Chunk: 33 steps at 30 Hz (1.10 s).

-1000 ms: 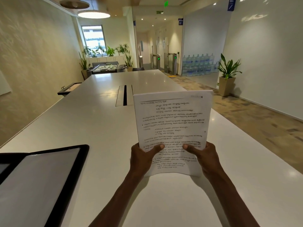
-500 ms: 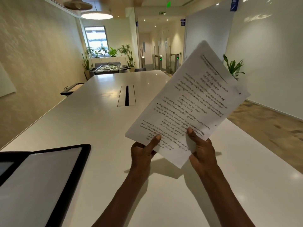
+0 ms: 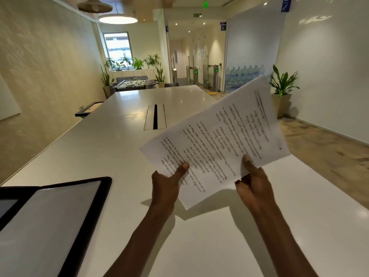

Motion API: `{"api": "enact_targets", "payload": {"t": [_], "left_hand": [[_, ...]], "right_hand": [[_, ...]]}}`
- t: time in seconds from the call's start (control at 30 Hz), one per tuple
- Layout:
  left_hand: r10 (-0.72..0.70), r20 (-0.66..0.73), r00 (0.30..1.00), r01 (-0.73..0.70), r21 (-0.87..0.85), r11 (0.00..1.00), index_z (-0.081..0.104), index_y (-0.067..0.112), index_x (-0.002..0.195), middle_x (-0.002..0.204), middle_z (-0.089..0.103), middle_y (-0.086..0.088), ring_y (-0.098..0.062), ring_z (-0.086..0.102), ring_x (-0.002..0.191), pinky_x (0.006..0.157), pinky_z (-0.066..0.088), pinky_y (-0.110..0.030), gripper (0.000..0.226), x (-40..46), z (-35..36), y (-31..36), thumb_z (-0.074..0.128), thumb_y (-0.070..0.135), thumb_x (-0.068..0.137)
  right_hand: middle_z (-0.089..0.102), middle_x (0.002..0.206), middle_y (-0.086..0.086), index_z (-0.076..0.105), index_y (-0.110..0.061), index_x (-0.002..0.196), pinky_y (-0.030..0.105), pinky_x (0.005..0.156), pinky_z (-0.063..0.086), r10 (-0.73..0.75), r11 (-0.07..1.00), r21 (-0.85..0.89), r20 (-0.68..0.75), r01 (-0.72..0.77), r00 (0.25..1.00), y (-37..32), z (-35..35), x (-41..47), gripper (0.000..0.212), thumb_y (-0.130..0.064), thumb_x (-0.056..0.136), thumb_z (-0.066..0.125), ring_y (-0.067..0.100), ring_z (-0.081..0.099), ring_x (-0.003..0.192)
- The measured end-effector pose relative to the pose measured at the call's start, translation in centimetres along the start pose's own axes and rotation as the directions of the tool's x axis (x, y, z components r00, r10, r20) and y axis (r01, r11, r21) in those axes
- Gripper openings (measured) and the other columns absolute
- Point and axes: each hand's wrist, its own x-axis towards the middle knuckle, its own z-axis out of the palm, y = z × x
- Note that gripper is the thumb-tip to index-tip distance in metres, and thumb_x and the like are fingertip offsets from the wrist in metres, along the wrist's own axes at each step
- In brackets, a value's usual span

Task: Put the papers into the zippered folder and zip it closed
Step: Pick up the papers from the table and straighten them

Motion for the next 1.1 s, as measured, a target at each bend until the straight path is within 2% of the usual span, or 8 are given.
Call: {"api": "enact_targets", "payload": {"t": [0.1,0.2,0.27,0.37,0.5,0.77,0.93,1.1], "left_hand": [[0.003,-0.013,1.000,-0.001,0.135,0.991,0.073,0.025,0.099,0.103,0.076,0.002,-0.018,0.073,0.097,0.072,0.059,-0.025,0.032,0.5,-1.7,0.9,0.083,0.024,0.069],[0.015,0.007,1.000,-0.017,0.233,0.972,0.070,0.026,0.100,0.099,0.077,0.009,-0.014,0.074,0.091,0.068,0.058,-0.022,0.034,1.0,-2.9,1.6,0.082,0.026,0.068],[0.018,0.023,1.000,-0.024,0.315,0.949,0.069,0.029,0.098,0.097,0.076,0.011,-0.012,0.074,0.088,0.067,0.060,-0.024,0.032,1.2,-3.5,2.1,0.082,0.027,0.069],[0.014,0.069,0.998,-0.041,0.408,0.912,0.070,0.033,0.095,0.095,0.076,0.014,-0.010,0.074,0.085,0.065,0.060,-0.024,0.027,1.3,-3.8,2.1,0.082,0.028,0.072],[-0.010,0.067,0.998,-0.023,0.474,0.880,0.071,0.034,0.092,0.093,0.077,0.013,-0.012,0.075,0.081,0.065,0.061,-0.031,0.023,1.1,-3.7,1.5,0.083,0.030,0.072],[-0.051,0.050,0.997,0.019,0.510,0.860,0.073,0.038,0.084,0.087,0.077,0.014,-0.010,0.075,0.076,0.057,0.057,-0.021,0.026,0.7,-5.1,0.8,0.088,0.038,0.064],[-0.118,0.094,0.989,0.057,0.492,0.869,0.073,0.036,0.093,0.096,0.077,0.005,-0.015,0.074,0.085,0.072,0.060,-0.035,0.044,0.5,-5.9,0.4,0.088,0.048,0.054],[-0.136,0.106,0.985,0.068,0.489,0.870,0.073,0.036,0.096,0.098,0.077,0.005,-0.015,0.074,0.087,0.075,0.060,-0.036,0.046,0.7,-5.8,0.2,0.087,0.050,0.055]], "right_hand": [[0.075,0.112,0.006,0.068,-0.019,0.116,0.036,0.083,0.061,-0.076,0.991,-0.117,-0.067,0.068,0.995,-3.3,-1.5,1.0,0.044,-0.006,0.073,0.071,0.019,0.072,0.103],[0.078,0.102,0.005,0.068,-0.018,0.109,0.028,0.070,0.061,-0.105,0.923,-0.373,-0.015,0.092,0.994,-5.9,-2.9,1.4,0.044,-0.007,0.067,0.075,0.017,0.075,0.088],[0.077,0.103,0.007,0.064,-0.015,0.114,0.030,0.069,0.061,-0.101,0.811,-0.574,0.052,0.113,0.994,-7.0,-3.7,1.5,0.052,-0.005,0.065,0.078,0.021,0.075,0.089],[0.077,0.105,0.005,0.074,-0.020,0.103,0.033,0.076,0.062,-0.042,0.618,-0.773,0.150,0.144,0.988,-7.6,-4.2,1.4,0.042,-0.007,0.064,0.083,0.025,0.074,0.095],[0.078,0.104,0.004,0.078,-0.022,0.096,0.044,0.082,0.058,-0.023,0.570,-0.807,0.177,0.158,0.984,-6.1,-4.3,1.1,0.043,-0.024,0.054,0.088,0.026,0.075,0.095],[0.078,0.105,0.001,0.077,-0.026,0.099,0.041,0.082,0.059,0.010,0.561,-0.817,0.166,0.132,0.986,-4.0,-5.8,0.8,0.047,-0.033,0.053,0.090,0.022,0.075,0.095],[0.077,0.107,0.002,0.076,-0.026,0.104,0.049,0.090,0.056,0.074,0.546,-0.832,0.171,0.103,0.983,-3.4,-6.8,0.8,0.048,-0.024,0.058,0.091,0.021,0.074,0.097],[0.077,0.108,0.002,0.076,-0.025,0.105,0.049,0.090,0.055,0.061,0.568,-0.816,0.179,0.113,0.982,-3.0,-6.9,1.1,0.056,-0.030,0.053,0.094,0.021,0.073,0.100]]}}
